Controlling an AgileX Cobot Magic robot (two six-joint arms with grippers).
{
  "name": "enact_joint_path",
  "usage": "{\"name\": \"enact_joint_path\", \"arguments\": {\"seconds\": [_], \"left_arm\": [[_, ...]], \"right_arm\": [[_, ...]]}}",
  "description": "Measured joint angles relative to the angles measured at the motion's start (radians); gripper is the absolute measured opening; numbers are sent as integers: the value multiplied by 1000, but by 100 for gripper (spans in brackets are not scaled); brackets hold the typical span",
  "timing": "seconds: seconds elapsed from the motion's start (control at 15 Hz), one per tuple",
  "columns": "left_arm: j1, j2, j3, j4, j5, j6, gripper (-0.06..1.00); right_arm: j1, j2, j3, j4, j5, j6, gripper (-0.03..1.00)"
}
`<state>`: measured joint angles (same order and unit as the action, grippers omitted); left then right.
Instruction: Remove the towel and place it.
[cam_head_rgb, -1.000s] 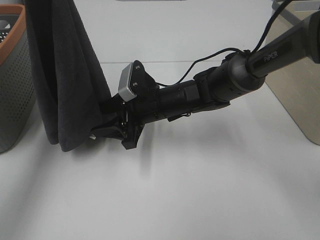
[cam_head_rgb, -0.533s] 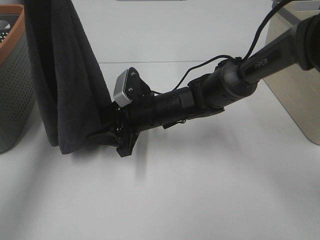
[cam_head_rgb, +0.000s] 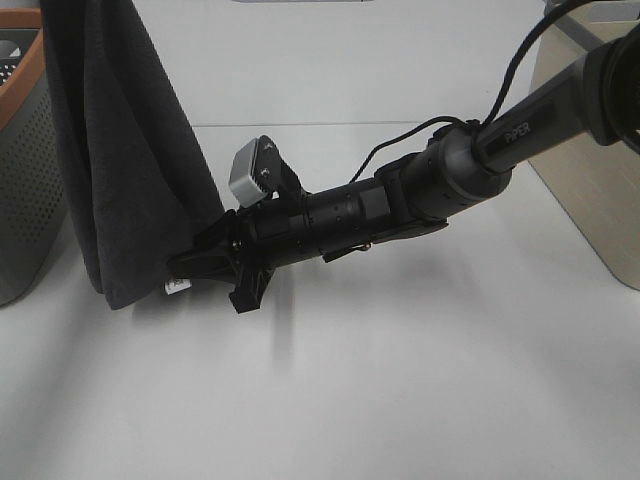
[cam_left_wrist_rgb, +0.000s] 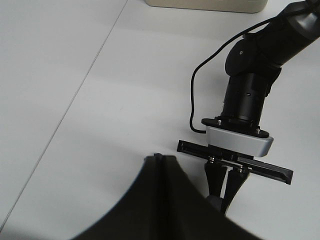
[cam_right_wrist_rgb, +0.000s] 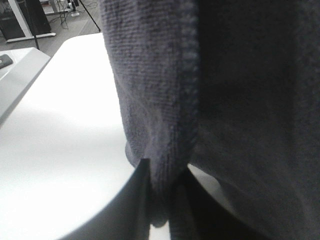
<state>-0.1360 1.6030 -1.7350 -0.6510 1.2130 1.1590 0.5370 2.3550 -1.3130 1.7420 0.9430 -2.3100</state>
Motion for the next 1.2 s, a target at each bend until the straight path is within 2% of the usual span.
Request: {"name": "enact_joint_path", "arguments": {"seconds": [0.07,0.13,0.27,0.33,0.47,0.67,0.93,1.13,1.2], "left_arm": [[0,0,0,11,0,-15,0],[0,0,0,28,0,-42,0],[0,0,0,38,-1,-85,0],[0,0,0,40,-39,-102,0],[0,0,0,40,-86,-150,0],[0,0,0,40,-175,-283,0],[-2,25,1,38,-224,-355,0],[-2,52,38,-7,-272,-362,0],[-2,54,49,-23,-288,-362,0]], "right_arm": [[0,-6,0,0,1,32,4],[0,-19,0,-10,1,70,2],[-5,-62,0,-133,2,193,2],[-30,-119,0,-318,3,347,2],[-69,-174,0,-464,5,496,2],[-153,-317,0,-789,7,778,2],[-185,-529,-9,-1175,7,1056,2],[-185,-638,-61,-1421,19,1255,2],[-185,-650,-76,-1461,25,1285,2]]}}
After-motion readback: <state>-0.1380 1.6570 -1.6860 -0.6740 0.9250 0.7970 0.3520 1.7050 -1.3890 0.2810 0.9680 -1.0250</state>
